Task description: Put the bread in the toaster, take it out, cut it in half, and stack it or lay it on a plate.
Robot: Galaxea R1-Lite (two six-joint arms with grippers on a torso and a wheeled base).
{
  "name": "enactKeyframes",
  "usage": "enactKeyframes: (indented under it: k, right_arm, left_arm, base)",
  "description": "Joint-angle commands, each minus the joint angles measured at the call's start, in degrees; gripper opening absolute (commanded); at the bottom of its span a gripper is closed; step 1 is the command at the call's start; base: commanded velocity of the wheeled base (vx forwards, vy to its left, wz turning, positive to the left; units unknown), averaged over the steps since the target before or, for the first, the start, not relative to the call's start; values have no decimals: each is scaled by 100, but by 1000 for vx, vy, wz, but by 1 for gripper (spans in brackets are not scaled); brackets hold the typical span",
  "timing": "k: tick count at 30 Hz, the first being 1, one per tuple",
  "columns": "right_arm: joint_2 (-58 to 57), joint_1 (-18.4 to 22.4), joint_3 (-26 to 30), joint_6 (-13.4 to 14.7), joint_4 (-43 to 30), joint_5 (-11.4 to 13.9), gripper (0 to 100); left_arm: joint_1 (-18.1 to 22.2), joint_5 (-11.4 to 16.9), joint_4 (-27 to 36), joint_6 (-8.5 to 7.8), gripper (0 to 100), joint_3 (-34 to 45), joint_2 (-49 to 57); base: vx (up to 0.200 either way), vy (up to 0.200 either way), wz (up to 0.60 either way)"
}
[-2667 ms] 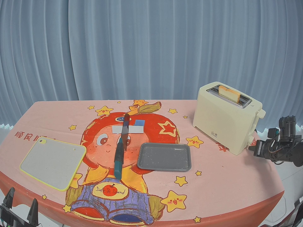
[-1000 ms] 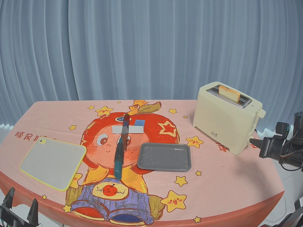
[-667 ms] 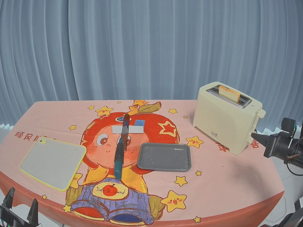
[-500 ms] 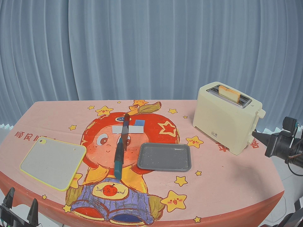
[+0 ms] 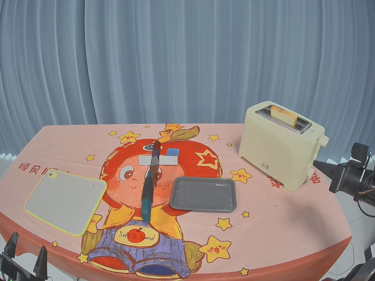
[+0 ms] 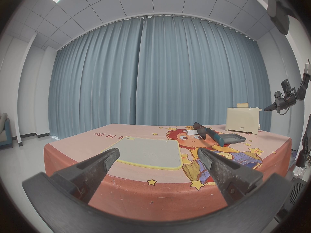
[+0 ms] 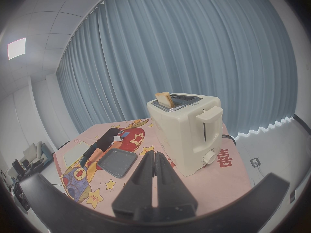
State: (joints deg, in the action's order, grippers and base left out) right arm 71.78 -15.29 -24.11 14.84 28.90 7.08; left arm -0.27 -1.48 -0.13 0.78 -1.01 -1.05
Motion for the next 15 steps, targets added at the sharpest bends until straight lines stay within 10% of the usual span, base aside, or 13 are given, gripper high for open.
enactKeyframes:
  k: [1, 15]
  right_arm:
    - [12, -1, -6, 2, 1, 4, 0]
    - [-67, -9, 29, -7, -8, 12, 0]
  left_arm:
    - [0, -2, -4, 1, 100, 101, -9]
    - [0, -2, -4, 1, 100, 101, -9]
  base:
    - [0, 0, 0]
    - [0, 0, 0]
